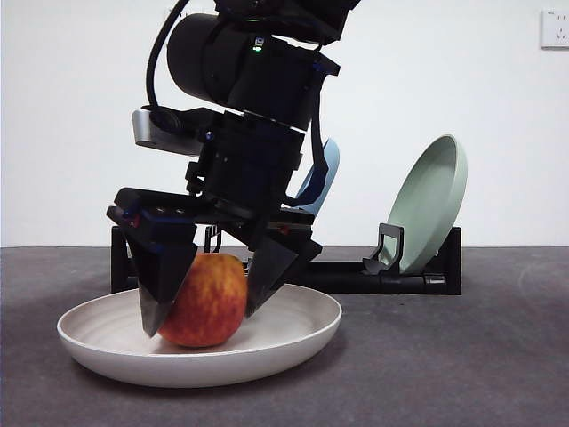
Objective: Take the yellow plate from the plate rack,put the plate on the table,take the apple from the table,put the apple in the plate
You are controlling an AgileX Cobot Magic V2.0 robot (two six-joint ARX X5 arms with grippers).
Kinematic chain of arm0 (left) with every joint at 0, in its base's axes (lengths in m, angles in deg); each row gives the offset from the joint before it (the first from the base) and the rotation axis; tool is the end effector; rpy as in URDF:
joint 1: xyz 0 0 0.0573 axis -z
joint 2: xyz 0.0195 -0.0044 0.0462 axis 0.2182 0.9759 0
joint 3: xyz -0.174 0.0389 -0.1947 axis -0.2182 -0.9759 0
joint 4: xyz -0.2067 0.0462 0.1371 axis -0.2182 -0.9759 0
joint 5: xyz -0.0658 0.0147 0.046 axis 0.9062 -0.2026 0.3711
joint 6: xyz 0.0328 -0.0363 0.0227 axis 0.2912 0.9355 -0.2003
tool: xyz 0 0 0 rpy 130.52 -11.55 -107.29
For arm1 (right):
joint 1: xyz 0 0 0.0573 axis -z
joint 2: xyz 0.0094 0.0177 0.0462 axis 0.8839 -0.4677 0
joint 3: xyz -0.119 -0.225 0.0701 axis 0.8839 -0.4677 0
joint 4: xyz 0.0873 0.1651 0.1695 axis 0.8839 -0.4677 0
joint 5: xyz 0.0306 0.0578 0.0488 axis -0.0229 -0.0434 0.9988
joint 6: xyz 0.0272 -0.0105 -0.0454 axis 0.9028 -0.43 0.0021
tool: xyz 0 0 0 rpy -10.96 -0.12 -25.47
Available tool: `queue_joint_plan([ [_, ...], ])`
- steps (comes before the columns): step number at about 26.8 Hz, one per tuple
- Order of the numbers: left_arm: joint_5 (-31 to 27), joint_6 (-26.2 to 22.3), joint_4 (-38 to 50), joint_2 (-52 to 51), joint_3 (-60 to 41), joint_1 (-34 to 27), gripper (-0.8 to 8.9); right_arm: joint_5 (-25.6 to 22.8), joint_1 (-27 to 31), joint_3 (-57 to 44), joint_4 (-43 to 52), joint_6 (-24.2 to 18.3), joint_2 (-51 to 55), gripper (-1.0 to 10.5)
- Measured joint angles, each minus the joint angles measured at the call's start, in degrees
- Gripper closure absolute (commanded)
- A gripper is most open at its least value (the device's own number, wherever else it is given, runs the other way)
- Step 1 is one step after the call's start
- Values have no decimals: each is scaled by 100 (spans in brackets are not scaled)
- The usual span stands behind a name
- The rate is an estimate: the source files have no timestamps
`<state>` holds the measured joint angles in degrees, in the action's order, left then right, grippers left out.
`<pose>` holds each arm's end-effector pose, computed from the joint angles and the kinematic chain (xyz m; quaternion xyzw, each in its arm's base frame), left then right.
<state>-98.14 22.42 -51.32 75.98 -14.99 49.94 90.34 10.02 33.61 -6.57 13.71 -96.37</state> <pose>0.0137 -0.0045 0.3907 0.1418 0.2092 -0.3380 0.9066 0.2402 0.3107 0.1716 -0.2292 0.4981 0.3854 0.7421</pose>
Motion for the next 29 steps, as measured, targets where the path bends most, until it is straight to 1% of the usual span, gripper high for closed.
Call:
queue_joint_plan([
  [5,-15,-2,105,0,0,0,513,2,-2,17,-57,0,339,466],
  [11,-44,-28,658,50,0,0,513,2,114,85,-35,-2,1379,474],
  [17,-85,-378,1285,450,0,0,516,2,481,90,-304,0,2455,480],
  [18,-85,-468,1355,570,2,0,545,2,573,90,-402,-2,2658,490],
  [20,-83,-645,1464,826,2,0,642,0,758,92,-616,0,3029,608],
  [21,-85,-739,1488,984,2,0,698,0,866,94,-756,0,3222,700],
  [22,-85,-857,1506,1226,2,0,769,-2,1025,96,-979,0,3486,832],
  [23,-85,-927,1537,1484,2,-2,825,-2,1174,98,-1202,0,3722,931],
  [24,-85,-981,1582,1746,2,-2,826,0,1327,98,-1414,-4,3934,963],
  [26,-83,-1067,1725,2277,2,-70,826,0,1650,96,-1740,-114,4288,962],
  [29,-68,-1123,1971,2933,0,-446,826,-2,2107,96,-1895,-236,4669,962],
])
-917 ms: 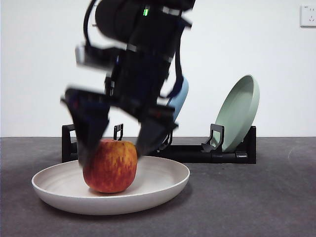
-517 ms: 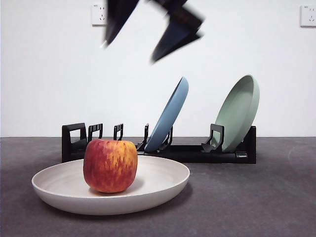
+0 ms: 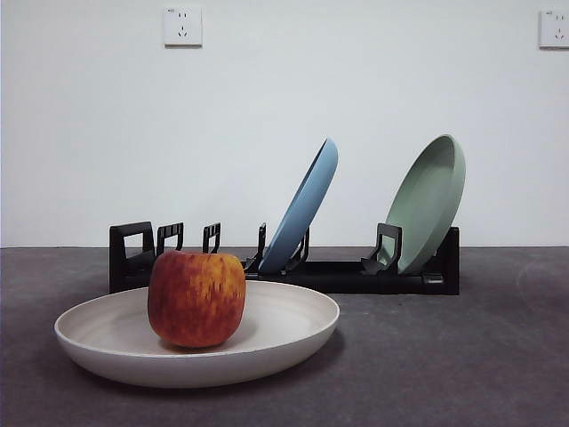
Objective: Take the yellow plate from the plate rack,put the plate on the table,take the apple from the table,put the apple in the plate
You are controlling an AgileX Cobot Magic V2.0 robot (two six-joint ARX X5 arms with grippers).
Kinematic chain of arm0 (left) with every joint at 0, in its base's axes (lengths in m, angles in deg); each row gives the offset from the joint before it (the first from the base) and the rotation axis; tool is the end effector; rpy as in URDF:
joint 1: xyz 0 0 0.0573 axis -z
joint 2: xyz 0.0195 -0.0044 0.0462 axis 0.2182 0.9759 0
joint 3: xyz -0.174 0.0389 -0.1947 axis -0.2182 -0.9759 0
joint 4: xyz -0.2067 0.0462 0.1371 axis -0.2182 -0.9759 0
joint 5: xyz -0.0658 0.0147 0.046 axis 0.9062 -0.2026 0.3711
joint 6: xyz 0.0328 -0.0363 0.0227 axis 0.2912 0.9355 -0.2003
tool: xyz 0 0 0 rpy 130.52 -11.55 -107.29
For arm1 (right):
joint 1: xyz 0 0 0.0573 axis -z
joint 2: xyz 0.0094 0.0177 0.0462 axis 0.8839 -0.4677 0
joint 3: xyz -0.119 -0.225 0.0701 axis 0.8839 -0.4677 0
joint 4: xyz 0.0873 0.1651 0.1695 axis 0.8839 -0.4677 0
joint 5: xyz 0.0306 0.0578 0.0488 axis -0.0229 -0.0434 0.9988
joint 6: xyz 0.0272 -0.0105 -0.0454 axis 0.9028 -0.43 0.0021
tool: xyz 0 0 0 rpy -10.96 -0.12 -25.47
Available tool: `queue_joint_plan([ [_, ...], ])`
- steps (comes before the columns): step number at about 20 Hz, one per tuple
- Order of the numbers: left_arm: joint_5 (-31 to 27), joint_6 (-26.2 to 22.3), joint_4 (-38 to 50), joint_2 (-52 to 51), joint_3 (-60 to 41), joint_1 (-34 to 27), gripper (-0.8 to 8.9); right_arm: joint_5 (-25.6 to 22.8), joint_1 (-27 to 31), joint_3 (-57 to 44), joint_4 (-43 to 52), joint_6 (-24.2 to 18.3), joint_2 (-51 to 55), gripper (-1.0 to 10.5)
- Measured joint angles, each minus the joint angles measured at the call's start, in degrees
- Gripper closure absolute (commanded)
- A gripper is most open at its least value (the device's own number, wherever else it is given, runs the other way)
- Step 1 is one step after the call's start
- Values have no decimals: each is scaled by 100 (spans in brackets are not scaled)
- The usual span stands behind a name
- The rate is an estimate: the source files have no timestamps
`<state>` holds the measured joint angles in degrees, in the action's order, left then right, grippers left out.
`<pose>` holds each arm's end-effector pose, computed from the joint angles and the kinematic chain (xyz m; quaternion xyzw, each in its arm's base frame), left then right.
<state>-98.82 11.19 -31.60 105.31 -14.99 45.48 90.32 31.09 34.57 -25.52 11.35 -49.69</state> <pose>0.1024 -0.1447 0.3796 0.2735 0.2451 -0.3123 0.8761 0.1790 0.1092 0.3986 -0.0983 0.3084 0.2813 0.9034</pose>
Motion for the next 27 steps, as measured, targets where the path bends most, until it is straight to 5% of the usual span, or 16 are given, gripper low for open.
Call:
queue_joint_plan([
  [6,87,142,1123,68,-332,-1176,826,9,743,-605,479,-42,737,962],
  [13,83,555,2621,-1429,-2483,-2275,826,11,848,-3112,2516,452,1858,962],
  [18,81,1272,2789,-2828,-3672,-2472,826,13,848,-4686,3547,870,2284,962],
  [27,52,1423,2570,-2975,-3635,-2472,815,4,850,-4758,3429,1475,2135,944],
])
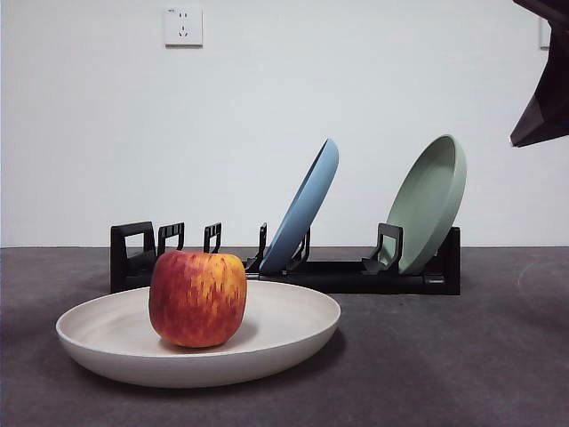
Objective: Take the yellow plate from the plate rack,put the plate on the table,take the apple from the table,put the apple in the plate
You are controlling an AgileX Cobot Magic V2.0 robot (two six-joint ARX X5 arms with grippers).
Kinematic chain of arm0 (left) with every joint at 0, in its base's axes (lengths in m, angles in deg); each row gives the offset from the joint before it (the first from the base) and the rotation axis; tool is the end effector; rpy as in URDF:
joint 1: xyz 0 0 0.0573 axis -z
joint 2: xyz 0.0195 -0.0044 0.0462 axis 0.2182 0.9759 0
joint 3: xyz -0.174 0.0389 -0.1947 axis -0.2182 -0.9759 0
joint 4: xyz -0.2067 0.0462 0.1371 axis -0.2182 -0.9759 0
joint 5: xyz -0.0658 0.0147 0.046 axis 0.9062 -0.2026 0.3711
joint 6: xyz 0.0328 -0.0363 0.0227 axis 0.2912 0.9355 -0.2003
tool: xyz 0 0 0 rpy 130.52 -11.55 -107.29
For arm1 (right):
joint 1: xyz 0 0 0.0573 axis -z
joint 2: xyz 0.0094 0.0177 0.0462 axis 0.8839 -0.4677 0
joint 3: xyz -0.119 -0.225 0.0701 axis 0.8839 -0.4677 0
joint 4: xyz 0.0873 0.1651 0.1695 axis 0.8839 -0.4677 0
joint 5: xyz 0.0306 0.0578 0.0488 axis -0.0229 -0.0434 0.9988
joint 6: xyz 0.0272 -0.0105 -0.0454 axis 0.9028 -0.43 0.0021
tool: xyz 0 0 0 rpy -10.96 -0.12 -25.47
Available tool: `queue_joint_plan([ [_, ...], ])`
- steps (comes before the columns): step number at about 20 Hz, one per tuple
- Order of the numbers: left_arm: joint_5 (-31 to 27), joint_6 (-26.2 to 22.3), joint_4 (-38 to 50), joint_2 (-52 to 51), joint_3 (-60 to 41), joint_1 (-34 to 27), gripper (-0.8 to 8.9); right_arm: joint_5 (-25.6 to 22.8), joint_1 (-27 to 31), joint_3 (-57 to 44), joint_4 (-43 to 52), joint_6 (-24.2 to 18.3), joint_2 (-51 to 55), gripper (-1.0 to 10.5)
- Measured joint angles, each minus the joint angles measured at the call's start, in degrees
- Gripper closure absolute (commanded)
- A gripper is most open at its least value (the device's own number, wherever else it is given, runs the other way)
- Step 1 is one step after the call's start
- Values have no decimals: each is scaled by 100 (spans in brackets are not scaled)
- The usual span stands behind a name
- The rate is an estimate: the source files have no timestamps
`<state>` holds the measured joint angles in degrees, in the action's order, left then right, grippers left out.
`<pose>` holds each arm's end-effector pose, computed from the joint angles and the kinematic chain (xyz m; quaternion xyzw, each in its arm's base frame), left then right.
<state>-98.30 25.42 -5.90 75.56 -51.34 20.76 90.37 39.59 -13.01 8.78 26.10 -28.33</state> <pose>0.0994 -0.0532 0.2807 0.0218 0.1688 -0.0976 0.9806 0.1522 0.0646 0.2419 0.0576 0.2741 0.1834 0.9423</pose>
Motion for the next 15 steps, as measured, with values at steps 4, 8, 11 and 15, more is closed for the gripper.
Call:
queue_joint_plan([
  [4,0,0,-15,0,0,0,815,0,0,0,0,35,-2,944],
  [8,-13,-33,-87,-48,0,-35,815,0,0,0,0,35,0,944],
  [11,422,-116,-168,-411,-4,-695,815,0,0,0,0,35,-2,944],
  [15,1926,-540,153,-1082,-319,-2090,815,2,0,0,0,35,-2,944],
])
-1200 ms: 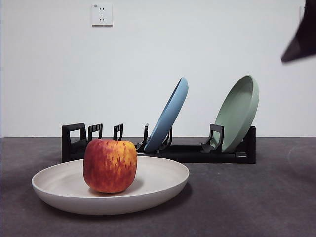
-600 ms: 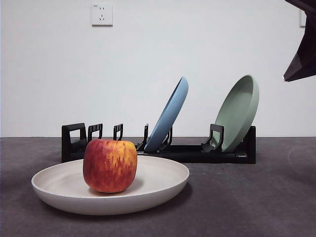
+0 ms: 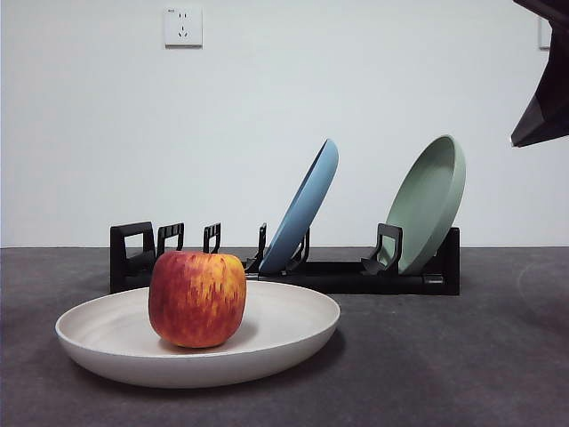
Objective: Take the yellow plate from the plate rack,put the plate on the table,take the apple from the table,put the apple in the plate
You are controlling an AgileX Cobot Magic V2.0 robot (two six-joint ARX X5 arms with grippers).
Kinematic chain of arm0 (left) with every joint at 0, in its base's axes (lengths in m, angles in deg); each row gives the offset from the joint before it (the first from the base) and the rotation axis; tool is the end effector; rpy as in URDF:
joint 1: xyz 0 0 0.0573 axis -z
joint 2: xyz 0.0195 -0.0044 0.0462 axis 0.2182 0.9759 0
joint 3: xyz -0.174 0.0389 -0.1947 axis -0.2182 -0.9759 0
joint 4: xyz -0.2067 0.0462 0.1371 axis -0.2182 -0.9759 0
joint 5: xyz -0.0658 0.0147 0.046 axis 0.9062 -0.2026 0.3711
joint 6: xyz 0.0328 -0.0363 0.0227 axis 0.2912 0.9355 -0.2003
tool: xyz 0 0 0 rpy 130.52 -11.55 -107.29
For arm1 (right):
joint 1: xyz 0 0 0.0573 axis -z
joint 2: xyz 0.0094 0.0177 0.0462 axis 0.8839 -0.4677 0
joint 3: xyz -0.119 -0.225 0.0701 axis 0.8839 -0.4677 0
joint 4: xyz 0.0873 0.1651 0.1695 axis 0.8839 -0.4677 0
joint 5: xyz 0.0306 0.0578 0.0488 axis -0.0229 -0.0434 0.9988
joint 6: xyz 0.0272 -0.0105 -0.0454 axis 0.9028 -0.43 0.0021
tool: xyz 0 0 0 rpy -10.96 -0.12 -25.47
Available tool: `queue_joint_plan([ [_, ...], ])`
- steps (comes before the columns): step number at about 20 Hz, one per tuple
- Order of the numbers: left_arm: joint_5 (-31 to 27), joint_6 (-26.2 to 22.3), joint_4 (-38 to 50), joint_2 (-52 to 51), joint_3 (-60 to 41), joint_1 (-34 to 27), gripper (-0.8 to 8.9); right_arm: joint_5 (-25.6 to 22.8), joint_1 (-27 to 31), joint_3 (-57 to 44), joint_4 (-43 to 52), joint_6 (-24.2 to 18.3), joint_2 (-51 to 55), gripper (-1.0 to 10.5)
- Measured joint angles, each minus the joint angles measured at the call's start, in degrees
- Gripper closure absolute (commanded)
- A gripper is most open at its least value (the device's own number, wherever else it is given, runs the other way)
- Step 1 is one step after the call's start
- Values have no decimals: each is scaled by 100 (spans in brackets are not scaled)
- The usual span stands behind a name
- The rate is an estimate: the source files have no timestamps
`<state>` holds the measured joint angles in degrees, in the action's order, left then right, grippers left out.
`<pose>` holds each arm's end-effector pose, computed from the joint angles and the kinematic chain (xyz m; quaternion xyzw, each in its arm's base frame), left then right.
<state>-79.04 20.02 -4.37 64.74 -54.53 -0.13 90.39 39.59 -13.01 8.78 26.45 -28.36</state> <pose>0.0837 -0.0178 0.2796 -0.0026 0.1039 -0.0936 0.9902 0.1523 0.0646 0.2419 0.0604 0.2750 0.1827 0.9420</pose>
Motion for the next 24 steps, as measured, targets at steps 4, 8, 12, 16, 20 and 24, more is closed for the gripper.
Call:
queue_joint_plan([
  [4,684,-358,688,-789,-1029,-953,815,-2,0,0,0,0,0,944],
  [8,503,-546,1224,-1185,-2028,-1102,815,-2,0,0,0,0,0,944],
  [12,417,-581,1469,-1292,-2588,-1104,815,0,0,0,0,0,0,944],
  [16,380,-584,1480,-1545,-2889,-1102,815,-2,0,0,0,0,0,944],
  [20,295,-584,1368,-1687,-2966,-1102,815,-2,0,0,0,0,0,944],
  [24,210,-581,1360,-1687,-2966,-1102,815,-2,0,0,0,0,0,944],
])
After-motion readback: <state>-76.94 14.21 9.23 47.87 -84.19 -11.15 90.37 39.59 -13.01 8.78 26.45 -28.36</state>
